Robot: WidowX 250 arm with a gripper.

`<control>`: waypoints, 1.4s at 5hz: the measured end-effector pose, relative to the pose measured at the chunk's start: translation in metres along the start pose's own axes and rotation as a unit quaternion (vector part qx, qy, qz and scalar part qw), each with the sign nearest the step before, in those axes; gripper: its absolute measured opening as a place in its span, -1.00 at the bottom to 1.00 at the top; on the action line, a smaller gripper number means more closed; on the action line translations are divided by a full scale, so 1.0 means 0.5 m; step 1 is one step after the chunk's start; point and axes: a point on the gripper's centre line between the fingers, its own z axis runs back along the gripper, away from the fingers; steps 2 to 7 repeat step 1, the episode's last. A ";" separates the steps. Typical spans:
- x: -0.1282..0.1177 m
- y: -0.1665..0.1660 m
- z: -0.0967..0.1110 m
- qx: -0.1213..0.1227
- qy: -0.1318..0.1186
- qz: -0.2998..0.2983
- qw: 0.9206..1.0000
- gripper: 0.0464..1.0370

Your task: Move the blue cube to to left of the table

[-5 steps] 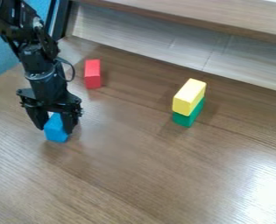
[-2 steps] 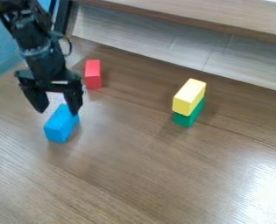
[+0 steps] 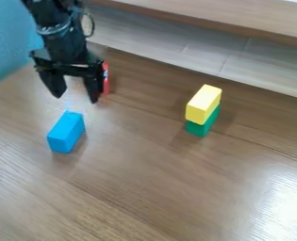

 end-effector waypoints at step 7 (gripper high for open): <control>0.009 -0.004 0.017 0.002 -0.016 -0.001 1.000 0.93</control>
